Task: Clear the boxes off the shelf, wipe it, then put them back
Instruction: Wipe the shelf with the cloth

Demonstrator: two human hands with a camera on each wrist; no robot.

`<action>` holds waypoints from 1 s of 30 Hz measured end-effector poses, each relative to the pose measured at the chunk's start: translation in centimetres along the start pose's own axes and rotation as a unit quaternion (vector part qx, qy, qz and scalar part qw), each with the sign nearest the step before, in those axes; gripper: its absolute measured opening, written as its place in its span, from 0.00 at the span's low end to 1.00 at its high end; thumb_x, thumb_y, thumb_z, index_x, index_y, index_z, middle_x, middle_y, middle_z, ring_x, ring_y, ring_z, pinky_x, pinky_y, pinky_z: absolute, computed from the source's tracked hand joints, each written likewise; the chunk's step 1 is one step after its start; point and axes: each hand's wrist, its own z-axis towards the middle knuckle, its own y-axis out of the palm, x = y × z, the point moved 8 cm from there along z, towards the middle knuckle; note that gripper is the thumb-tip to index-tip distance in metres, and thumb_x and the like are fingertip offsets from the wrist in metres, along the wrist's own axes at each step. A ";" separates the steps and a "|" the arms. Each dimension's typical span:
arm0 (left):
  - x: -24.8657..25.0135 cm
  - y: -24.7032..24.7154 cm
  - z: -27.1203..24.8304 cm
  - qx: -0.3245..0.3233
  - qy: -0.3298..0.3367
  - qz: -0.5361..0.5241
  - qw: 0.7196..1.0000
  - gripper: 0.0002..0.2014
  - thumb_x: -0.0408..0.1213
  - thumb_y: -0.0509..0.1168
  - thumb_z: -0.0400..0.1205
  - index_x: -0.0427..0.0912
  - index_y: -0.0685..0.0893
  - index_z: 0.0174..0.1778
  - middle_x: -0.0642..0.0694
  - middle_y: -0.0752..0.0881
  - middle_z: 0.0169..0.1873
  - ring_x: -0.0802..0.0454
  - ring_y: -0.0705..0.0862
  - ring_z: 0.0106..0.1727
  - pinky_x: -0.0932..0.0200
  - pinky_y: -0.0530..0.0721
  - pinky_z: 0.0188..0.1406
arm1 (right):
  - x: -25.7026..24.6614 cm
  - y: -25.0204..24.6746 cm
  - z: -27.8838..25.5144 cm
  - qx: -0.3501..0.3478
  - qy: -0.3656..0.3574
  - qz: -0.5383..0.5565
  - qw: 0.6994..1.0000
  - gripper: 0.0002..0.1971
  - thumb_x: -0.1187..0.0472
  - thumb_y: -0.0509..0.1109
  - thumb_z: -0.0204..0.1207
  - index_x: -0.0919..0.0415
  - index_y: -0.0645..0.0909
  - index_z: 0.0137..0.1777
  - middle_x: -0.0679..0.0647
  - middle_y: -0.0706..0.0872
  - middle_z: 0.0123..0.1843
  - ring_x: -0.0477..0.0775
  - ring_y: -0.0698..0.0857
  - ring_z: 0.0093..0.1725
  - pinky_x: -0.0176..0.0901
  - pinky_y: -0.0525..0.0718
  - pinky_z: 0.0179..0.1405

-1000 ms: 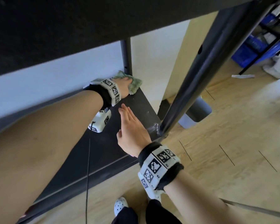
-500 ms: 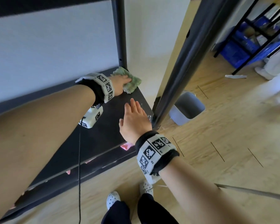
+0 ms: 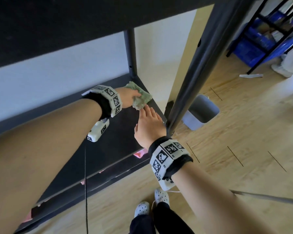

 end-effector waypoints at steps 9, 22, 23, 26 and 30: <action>1.1 3.6 -7.7 -0.050 0.082 0.005 0.995 0.21 0.40 0.58 0.84 0.55 0.72 0.74 0.50 0.81 0.68 0.49 0.82 0.63 0.57 0.77 0.63 | -0.7 0.0 -2.6 0.028 -0.001 0.024 0.999 0.20 0.55 0.57 0.82 0.61 0.72 0.71 0.54 0.76 0.70 0.55 0.74 0.71 0.49 0.74 0.68; -0.4 1.4 2.6 0.017 -0.001 0.084 0.996 0.26 0.37 0.44 0.89 0.40 0.48 0.84 0.40 0.46 0.84 0.43 0.46 0.85 0.52 0.42 0.82 | 1.8 -1.0 -6.2 0.066 0.010 -0.011 0.998 0.19 0.54 0.54 0.85 0.59 0.74 0.70 0.54 0.75 0.75 0.55 0.76 0.72 0.47 0.75 0.69; -0.7 1.0 3.4 0.026 0.001 0.094 0.995 0.26 0.36 0.45 0.89 0.39 0.48 0.83 0.40 0.47 0.84 0.43 0.46 0.85 0.51 0.42 0.82 | 1.9 -1.0 -6.2 0.067 0.013 -0.013 0.998 0.19 0.54 0.54 0.85 0.59 0.75 0.70 0.54 0.76 0.74 0.55 0.77 0.71 0.47 0.75 0.68; -1.7 0.1 5.2 0.064 -0.010 0.104 0.992 0.28 0.38 0.48 0.87 0.42 0.49 0.83 0.39 0.52 0.83 0.39 0.52 0.83 0.43 0.51 0.82 | 1.7 -0.7 -5.9 0.066 0.001 -0.017 0.998 0.18 0.54 0.54 0.84 0.60 0.75 0.69 0.54 0.77 0.72 0.56 0.78 0.69 0.48 0.75 0.68; -0.8 0.4 4.2 0.070 -0.006 0.046 0.996 0.28 0.38 0.51 0.86 0.45 0.52 0.83 0.39 0.52 0.83 0.39 0.49 0.84 0.41 0.50 0.83 | 1.5 -0.4 -5.3 0.077 0.001 -0.023 0.997 0.17 0.53 0.55 0.84 0.59 0.80 0.63 0.55 0.82 0.65 0.58 0.82 0.64 0.52 0.80 0.64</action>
